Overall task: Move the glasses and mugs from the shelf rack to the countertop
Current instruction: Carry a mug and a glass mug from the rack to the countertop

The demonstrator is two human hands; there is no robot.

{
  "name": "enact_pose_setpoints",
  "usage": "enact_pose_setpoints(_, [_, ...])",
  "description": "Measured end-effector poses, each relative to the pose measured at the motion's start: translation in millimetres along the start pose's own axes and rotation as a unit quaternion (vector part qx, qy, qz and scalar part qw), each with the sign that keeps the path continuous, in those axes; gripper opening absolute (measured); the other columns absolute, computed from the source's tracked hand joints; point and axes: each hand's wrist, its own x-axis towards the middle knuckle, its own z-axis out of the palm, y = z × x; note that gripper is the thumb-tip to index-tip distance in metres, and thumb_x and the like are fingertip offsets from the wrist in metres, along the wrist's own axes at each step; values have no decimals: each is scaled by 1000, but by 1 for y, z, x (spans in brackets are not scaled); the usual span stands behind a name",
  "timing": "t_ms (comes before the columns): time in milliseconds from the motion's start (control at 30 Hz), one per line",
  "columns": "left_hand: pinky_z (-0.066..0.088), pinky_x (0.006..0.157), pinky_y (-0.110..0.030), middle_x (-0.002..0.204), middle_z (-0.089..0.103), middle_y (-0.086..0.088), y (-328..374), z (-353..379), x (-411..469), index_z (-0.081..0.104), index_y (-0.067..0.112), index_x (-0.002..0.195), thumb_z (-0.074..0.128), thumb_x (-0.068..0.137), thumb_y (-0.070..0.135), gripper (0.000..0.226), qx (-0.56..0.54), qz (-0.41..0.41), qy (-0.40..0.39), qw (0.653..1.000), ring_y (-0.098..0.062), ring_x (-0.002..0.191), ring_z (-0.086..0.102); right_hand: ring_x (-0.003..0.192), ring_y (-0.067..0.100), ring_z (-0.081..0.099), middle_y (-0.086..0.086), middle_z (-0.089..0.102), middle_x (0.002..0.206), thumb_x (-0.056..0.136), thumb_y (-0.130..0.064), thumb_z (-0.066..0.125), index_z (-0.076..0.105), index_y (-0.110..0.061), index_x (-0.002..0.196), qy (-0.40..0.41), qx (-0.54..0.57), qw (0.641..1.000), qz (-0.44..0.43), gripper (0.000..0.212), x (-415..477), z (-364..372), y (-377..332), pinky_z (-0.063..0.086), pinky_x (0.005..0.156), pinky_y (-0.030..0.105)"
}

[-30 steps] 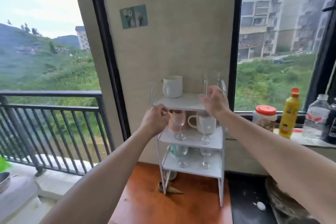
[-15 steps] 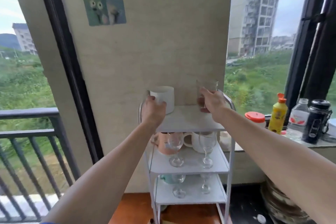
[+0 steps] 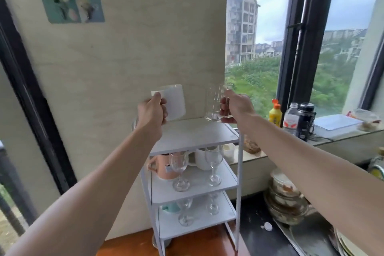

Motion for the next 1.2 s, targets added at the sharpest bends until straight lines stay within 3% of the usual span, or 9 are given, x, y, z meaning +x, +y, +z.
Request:
enact_pose_setpoints(333, [28,43,-24,37,43,8,20,95,-129,58,14,71,50,88,28,24,-4,16,-124,992,-10,35,38,36,13,51,-4,55,43,88,-29,52,60,-16,63,103,3,993,-57,29,-88,-174,-42,34,36,15])
enact_pose_setpoints(733, [21,39,-20,43,37,1,-123,271,-374,51,13,64,49,88,26,27,32,-149,-363,919,-13,36,32,38,16,42,-1,46,45,91,-26,50,50,-16,60,275,-59,957,66,33,-260,-470,37,25,40,21])
enact_pose_setpoints(933, [22,43,-20,38,36,3,-183,359,-488,49,11,66,50,89,23,26,85,-201,-480,850,-13,35,32,47,17,47,-1,49,51,93,-27,47,51,-18,64,355,-68,921,142,30,-334,-595,76,33,37,18])
enact_pose_setpoints(1200, [25,49,-28,42,38,1,-246,488,-605,48,11,71,45,95,29,30,107,-284,-649,698,-16,43,33,48,18,55,2,55,54,92,-25,48,53,-16,65,432,-58,875,211,29,-396,-742,113,44,44,22])
